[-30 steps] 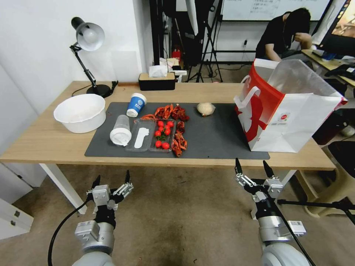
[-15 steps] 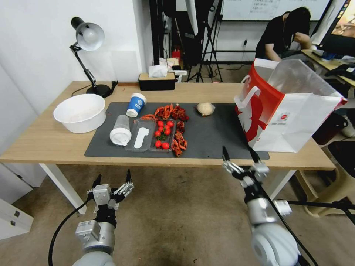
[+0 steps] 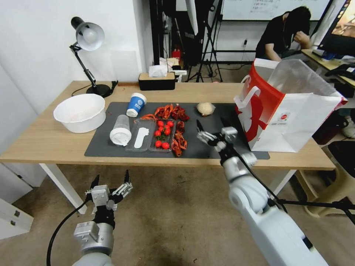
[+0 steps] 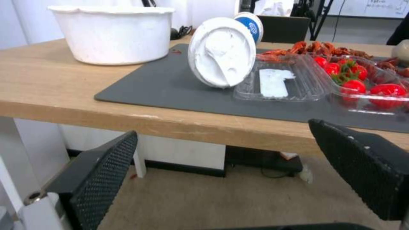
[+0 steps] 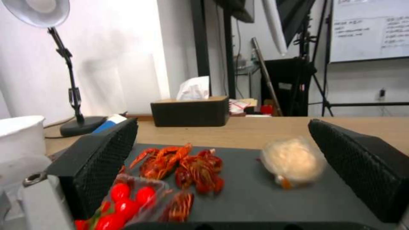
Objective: Pick up the trash from the table and place it into the takeout bag.
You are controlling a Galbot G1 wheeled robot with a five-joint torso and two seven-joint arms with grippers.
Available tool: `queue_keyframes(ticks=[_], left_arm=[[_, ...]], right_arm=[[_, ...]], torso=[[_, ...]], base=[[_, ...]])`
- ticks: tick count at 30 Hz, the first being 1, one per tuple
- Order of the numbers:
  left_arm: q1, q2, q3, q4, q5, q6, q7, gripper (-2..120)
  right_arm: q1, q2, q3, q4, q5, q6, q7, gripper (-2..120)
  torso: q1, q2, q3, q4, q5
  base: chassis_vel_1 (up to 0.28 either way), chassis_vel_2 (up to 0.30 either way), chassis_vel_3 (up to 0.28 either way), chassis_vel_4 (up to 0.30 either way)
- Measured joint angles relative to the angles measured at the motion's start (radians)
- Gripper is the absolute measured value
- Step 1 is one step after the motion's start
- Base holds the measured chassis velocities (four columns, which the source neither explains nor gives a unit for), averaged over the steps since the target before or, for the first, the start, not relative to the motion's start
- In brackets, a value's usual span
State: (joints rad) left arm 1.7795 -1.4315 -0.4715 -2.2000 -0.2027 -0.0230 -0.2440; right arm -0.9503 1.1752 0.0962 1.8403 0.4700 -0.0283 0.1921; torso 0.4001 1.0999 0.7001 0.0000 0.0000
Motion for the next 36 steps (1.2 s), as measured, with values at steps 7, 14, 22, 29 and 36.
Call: queue_keyframes(ticks=[7, 14, 22, 29, 36], left_arm=[[0.000, -0.003, -0.001, 0.000, 0.001, 0.000, 0.001, 100], [0.005, -0.003, -0.004, -0.001, 0.001, 0.000, 0.001, 100], [0.010, -0.001, -0.007, -0.005, 0.001, 0.000, 0.001, 100], [0.010, -0.002, 0.000, -0.003, 0.004, 0.000, 0.001, 100], [0.010, -0.002, 0.000, -0.001, 0.005, 0.000, 0.004, 100]], right_arm=[[0.182, 0.007, -0.081, -0.130, 0.037, -0.094, 0.028, 100], [0.278, 0.022, -0.122, -0.212, 0.046, -0.185, 0.055, 100], [0.375, 0.036, -0.147, -0.326, 0.042, -0.314, 0.101, 100], [0.446, 0.037, -0.169, -0.422, 0.069, -0.360, 0.094, 100], [0.510, 0.062, -0.185, -0.524, 0.078, -0.364, 0.073, 100]], torso=[[0.000, 0.000, 0.000, 0.0000, 0.0000], [0.000, 0.000, 0.000, 0.0000, 0.0000], [0.000, 0.000, 0.000, -0.0001, 0.0000], [0.000, 0.000, 0.000, -0.0001, -0.0001], [0.000, 0.000, 0.000, 0.0000, 0.0000]], base=[[0.000, 0.000, 0.000, 0.000], [0.000, 0.000, 0.000, 0.000], [0.000, 0.000, 0.000, 0.000], [0.000, 0.000, 0.000, 0.000], [0.000, 0.000, 0.000, 0.000]])
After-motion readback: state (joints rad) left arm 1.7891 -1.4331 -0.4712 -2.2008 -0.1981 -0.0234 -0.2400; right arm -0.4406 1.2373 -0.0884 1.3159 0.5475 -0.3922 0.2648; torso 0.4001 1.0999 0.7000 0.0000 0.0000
